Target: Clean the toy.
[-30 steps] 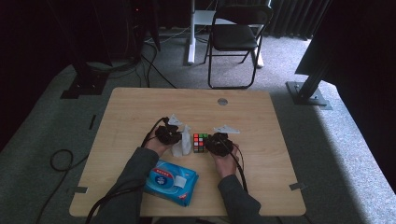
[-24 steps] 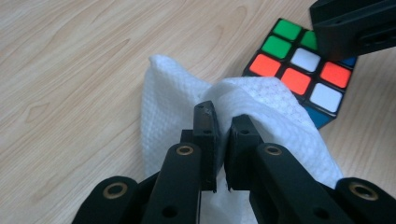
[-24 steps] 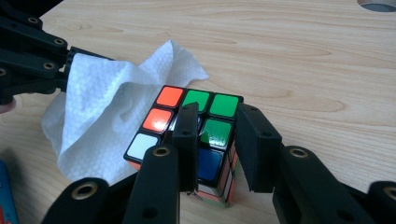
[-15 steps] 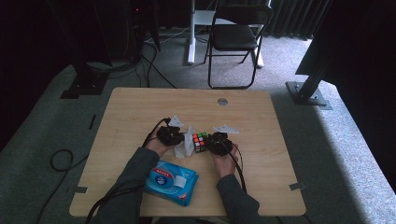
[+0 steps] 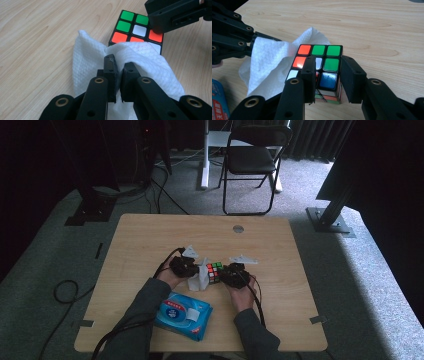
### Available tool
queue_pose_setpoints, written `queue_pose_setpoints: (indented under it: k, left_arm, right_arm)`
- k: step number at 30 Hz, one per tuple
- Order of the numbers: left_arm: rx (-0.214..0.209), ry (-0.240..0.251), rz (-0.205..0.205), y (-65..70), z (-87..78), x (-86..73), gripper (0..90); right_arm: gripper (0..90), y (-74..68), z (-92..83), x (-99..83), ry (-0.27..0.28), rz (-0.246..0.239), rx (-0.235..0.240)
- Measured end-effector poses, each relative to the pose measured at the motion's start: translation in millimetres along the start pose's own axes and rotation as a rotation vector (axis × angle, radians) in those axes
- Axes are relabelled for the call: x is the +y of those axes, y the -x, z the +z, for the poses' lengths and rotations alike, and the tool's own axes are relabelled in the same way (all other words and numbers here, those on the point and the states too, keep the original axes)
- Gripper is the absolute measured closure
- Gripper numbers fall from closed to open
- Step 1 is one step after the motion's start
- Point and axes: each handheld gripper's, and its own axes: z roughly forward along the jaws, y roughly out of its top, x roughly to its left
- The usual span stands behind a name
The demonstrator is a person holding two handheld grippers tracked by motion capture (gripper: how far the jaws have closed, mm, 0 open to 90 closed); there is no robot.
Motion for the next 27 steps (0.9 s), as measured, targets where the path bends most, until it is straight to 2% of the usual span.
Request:
queue_pose_setpoints:
  k: [13, 19, 22, 27]
  left_arm:
    - [-0.032, -0.040, 0.013, 1.9, 7.3, 2.8, 85.0]
    - [-0.024, -0.033, 0.014, 2.8, 9.8, 7.9, 85.3]
    - [0.010, -0.030, 0.016, 2.2, 10.3, 10.2, 86.1]
    - [0.019, -0.016, 0.003, 1.0, 11.1, 12.6, 86.3]
  right_arm:
    - [68.8, 3.5, -3.2, -1.7, -0.001, 0.012, 0.007]
    - [69.1, 2.3, -3.3, -2.1, -0.004, 0.012, 0.015]
    - [69.0, 2.3, -3.4, -2.4, -0.004, 0.012, 0.018]
    - [68.9, 2.3, -3.5, -2.7, -0.004, 0.013, 0.021]
